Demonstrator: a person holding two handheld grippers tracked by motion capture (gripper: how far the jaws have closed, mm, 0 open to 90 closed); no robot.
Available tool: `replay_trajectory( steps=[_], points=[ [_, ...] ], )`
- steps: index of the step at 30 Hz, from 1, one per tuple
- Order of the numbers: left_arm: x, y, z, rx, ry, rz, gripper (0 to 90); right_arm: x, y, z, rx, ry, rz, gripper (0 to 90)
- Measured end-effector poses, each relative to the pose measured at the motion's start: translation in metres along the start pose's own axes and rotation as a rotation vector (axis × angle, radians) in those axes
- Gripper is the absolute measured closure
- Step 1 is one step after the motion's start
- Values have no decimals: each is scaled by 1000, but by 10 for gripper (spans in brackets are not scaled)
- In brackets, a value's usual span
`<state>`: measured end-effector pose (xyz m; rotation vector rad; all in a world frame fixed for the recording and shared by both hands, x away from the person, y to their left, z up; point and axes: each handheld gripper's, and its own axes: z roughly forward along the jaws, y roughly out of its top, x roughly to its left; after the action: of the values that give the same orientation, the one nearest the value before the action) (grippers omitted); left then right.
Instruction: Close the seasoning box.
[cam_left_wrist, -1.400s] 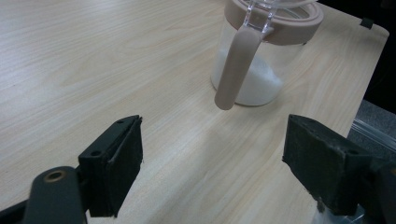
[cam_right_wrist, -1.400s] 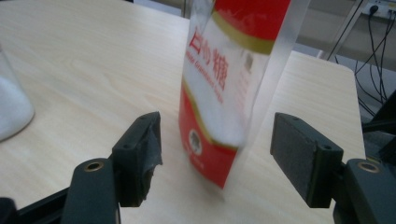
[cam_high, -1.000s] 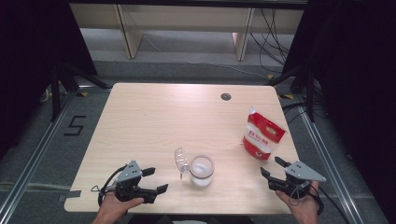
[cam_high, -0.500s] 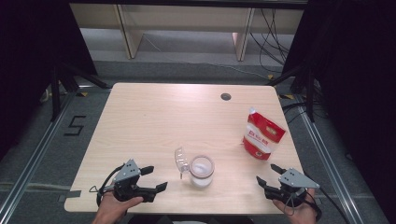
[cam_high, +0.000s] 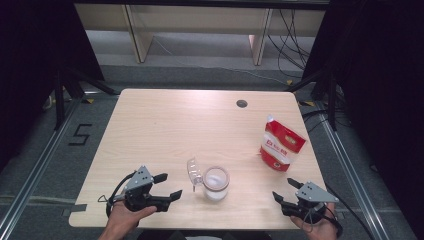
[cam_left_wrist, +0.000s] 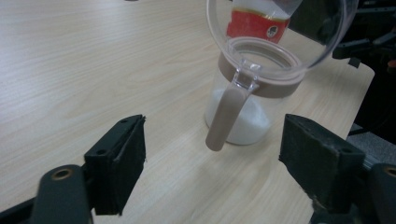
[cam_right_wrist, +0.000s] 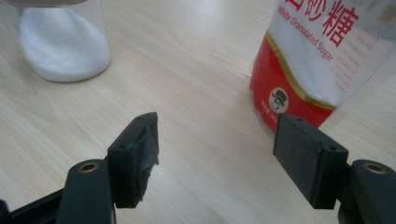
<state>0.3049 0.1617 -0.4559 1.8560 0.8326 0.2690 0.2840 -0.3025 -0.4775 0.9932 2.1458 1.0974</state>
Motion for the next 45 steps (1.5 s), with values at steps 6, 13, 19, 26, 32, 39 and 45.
replay_trajectory(
  steps=[6,13,19,26,32,39,45],
  points=[
    [-4,12,5,-17,-9,27,478,-2,-1,1,-5,-14,-40,324],
    [-6,21,5,-64,-1,72,816,-1,-3,0,2,-10,-43,328],
    [-12,27,8,-49,-38,90,894,0,-2,0,-1,-9,-54,331],
    [-14,28,12,-48,-47,101,894,2,-1,1,-2,1,-60,331],
    [-17,30,14,-56,-52,89,894,3,0,3,-4,1,-74,330],
    [-20,33,19,-59,-67,93,894,4,0,4,3,4,-73,331],
    [-20,34,20,-61,-69,100,894,3,0,3,4,2,-71,331]
  ],
)
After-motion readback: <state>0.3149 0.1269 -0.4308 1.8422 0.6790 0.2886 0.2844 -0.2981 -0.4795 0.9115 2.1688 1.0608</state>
